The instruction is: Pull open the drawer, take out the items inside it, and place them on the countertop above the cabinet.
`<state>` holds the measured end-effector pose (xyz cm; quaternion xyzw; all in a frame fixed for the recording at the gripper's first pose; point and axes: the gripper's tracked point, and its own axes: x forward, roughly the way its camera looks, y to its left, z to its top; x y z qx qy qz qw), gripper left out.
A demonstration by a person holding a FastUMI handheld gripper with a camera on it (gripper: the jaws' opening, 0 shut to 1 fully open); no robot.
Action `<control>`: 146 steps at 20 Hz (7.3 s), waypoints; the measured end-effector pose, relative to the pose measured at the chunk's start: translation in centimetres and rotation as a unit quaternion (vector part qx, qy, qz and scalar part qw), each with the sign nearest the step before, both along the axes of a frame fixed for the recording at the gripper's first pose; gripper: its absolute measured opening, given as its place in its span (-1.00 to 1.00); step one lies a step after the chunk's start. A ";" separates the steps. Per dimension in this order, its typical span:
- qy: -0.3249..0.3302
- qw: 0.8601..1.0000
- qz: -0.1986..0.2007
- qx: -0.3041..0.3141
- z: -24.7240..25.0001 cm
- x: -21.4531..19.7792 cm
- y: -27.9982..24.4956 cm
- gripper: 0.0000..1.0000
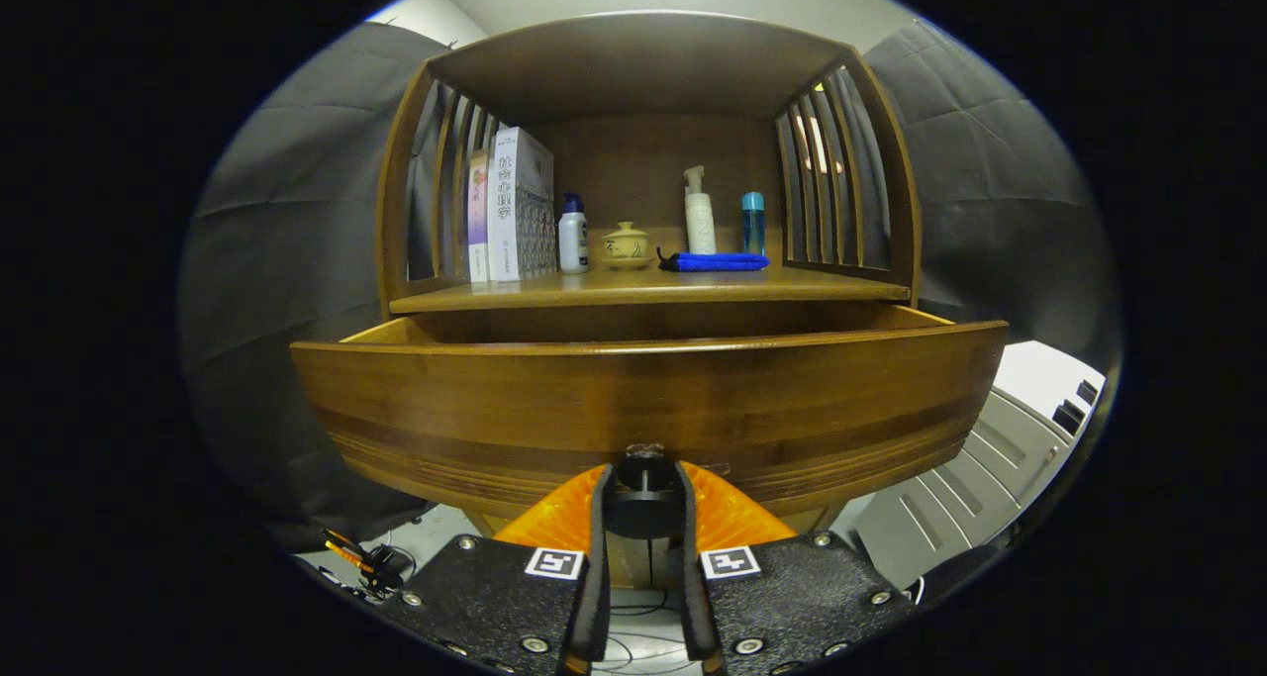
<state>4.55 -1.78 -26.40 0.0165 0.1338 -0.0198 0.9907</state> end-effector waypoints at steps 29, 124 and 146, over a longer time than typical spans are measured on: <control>-0.048 0.997 0.034 0.044 8.1 -10.2 1.7 0.91; 0.038 0.997 -0.027 0.057 14.0 24.3 -2.6 -0.51; -0.155 0.983 -0.028 0.099 23.5 1.4 -3.0 0.90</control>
